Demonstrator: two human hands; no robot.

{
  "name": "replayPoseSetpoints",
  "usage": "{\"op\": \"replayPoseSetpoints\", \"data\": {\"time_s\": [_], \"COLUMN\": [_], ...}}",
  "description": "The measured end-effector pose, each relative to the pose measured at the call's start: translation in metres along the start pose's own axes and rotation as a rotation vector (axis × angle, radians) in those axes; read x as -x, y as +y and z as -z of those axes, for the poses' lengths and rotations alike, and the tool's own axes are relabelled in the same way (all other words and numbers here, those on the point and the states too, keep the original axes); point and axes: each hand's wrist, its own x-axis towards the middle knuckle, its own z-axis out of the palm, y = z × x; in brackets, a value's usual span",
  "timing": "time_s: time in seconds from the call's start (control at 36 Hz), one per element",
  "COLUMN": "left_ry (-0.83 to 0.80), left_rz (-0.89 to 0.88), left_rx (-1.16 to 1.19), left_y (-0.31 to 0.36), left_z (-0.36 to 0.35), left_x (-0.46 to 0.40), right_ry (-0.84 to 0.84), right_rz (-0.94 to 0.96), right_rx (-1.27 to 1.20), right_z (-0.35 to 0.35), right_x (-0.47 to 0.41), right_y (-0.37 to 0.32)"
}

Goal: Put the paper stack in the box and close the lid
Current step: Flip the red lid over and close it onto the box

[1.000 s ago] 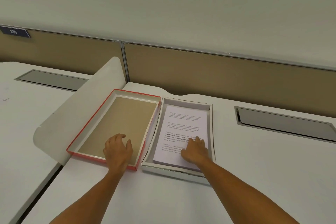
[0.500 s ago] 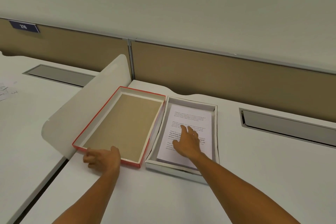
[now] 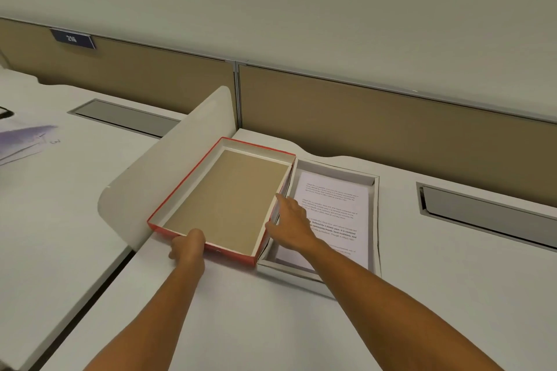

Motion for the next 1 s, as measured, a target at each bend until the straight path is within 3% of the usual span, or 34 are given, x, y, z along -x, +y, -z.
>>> {"op": "replayPoseSetpoints", "data": {"time_s": [0.14, 0.28, 0.61, 0.75, 1.0], "left_ry": [-0.218, -0.358, -0.432, -0.437, -0.388], "left_rz": [-0.093, -0.19, -0.717, -0.817, -0.913], "left_rx": [0.409, 0.565, 0.372, 0.272, 0.145], "left_y": [-0.008, -0.007, -0.016, -0.028, -0.048], "left_z": [0.007, 0.01, 0.009, 0.003, -0.007], "left_x": [0.01, 0.021, 0.068, 0.088, 0.117], "right_ry": [-0.006, -0.009, -0.033, -0.029, -0.133], "right_rz": [0.038, 0.023, 0.033, 0.052, 0.056], "right_rx": [-0.026, -0.156, -0.522, -0.674, -1.209], "right_z": [0.005, 0.012, 0.039, 0.055, 0.091], "right_x": [0.001, -0.001, 0.009, 0.016, 0.031], "right_y": [-0.011, -0.021, -0.046, -0.061, -0.082]}}
